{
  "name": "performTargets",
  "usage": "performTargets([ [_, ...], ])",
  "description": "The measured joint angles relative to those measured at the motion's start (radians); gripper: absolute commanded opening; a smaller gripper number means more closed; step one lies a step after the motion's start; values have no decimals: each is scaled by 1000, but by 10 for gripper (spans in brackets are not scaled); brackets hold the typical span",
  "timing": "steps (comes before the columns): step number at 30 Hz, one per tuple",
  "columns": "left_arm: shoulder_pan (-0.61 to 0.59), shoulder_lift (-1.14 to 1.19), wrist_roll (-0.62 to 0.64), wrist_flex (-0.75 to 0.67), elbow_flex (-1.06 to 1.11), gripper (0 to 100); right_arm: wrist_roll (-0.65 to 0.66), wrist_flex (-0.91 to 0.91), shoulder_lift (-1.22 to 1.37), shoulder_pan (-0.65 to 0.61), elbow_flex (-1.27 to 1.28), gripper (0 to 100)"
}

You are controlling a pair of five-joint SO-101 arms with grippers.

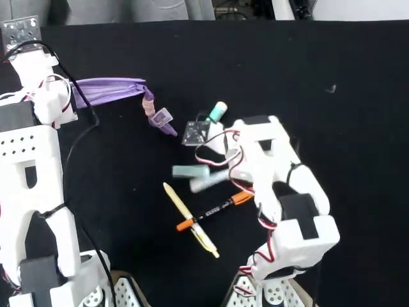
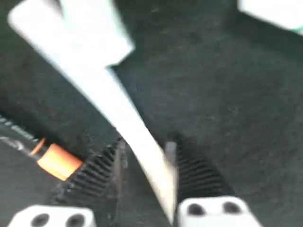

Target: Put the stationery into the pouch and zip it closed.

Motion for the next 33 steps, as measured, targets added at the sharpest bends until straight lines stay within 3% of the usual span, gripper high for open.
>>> performTargets([
  [7, 12, 0, 0, 0, 14, 28, -152, 40, 3, 58, -114, 11],
  [19, 69, 3, 2, 41, -25, 28, -327, 388, -195, 129, -476, 11],
  [24, 160, 3, 35, 92, -89, 28, -543, 354, -368, 95, -512, 11],
  [33, 250, 3, 86, 94, -104, 28, -908, 110, -568, -37, -514, 11],
])
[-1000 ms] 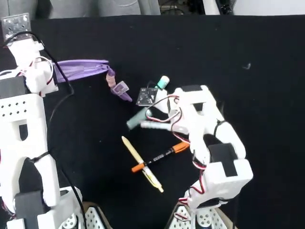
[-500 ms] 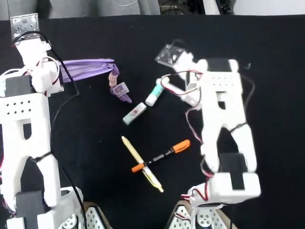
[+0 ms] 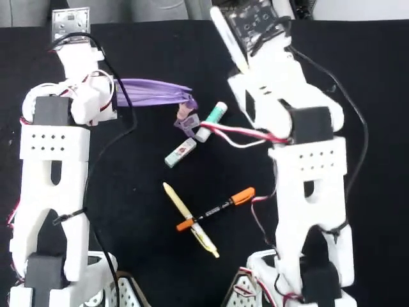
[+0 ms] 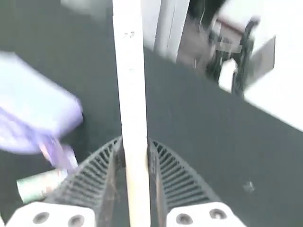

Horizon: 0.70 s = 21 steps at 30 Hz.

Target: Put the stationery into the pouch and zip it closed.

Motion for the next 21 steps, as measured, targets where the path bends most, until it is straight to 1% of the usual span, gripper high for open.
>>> performTargets([
  [3, 0, 0, 8, 0, 0, 28, -84, -72, -8, -49, 0, 11],
  [6, 0, 0, 8, 8, 0, 29, -130, -166, -9, -97, 28, 11],
  [12, 0, -2, 8, 9, 55, 29, -189, -446, -28, -170, 224, 11],
  [16, 0, -2, 8, -26, 114, 29, -203, -637, -132, -224, 385, 11],
  [21, 0, -2, 8, -80, 153, 29, -206, -825, -307, -290, 585, 11],
])
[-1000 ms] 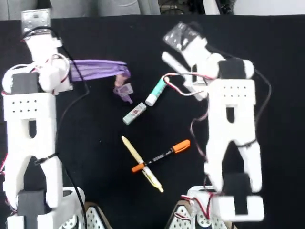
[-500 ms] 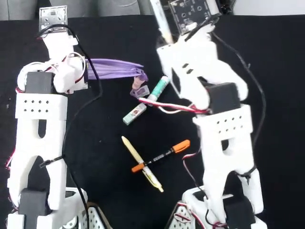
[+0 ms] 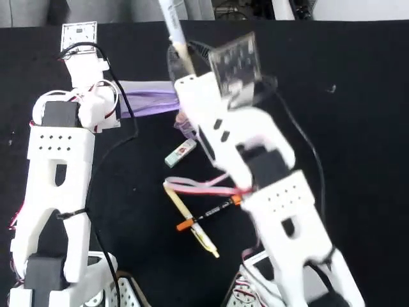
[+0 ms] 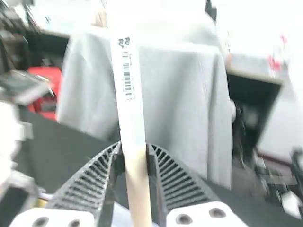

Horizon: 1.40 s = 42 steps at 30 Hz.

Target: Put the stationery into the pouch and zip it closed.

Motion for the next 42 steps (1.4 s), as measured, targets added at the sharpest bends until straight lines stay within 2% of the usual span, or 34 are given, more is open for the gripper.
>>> performTargets([
  [10, 0, 0, 6, -9, 0, 29, 0, -400, -196, -138, 397, 11],
  [17, 0, 0, 66, -11, 0, 29, 0, -654, -199, -149, 549, 11],
  [21, 3, 0, 68, -11, 0, 29, 0, -720, -189, -149, 555, 11],
  [30, 3, 2, 115, -11, -14, 29, 0, -876, 54, -150, 555, 11],
  [38, 8, 3, 121, -11, -35, 29, -3, -910, 172, -132, 552, 17],
  [42, 8, 3, 121, -11, -51, 29, 0, -910, 290, -98, 523, 91],
])
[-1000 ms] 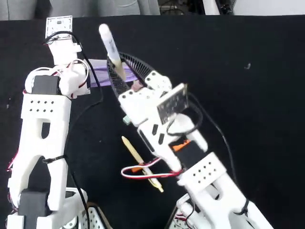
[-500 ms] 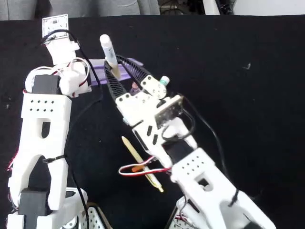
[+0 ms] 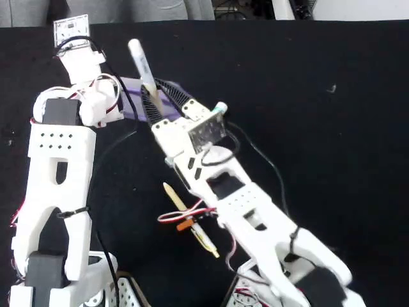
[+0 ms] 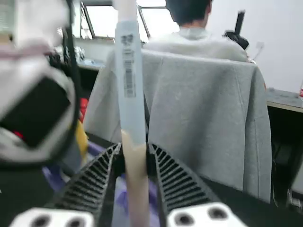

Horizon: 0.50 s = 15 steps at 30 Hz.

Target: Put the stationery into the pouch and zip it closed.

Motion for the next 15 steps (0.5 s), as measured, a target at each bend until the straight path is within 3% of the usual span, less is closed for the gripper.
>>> performTargets([
  [6, -3, 2, 2, 0, 0, 29, -3, -9, 107, 26, -48, 10],
  [15, -31, 12, 2, -18, 0, 29, 0, -6, 107, 29, -48, 166],
])
